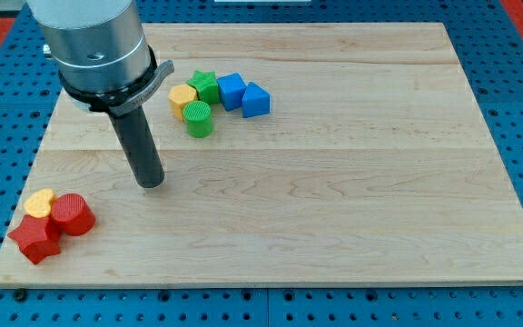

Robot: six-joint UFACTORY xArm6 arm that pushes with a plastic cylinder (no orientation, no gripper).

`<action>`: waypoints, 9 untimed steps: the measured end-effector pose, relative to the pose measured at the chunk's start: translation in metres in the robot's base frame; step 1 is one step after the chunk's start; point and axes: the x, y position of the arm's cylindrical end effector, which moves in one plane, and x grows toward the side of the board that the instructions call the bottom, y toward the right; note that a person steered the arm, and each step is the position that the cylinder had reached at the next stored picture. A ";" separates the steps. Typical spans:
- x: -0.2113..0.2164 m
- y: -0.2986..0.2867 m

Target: Slide the blue blocks to the bottom right of the board

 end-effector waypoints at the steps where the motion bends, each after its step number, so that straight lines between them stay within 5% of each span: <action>1: -0.002 0.000; 5: -0.018 0.002; 7: -0.029 0.106; 9: -0.167 0.236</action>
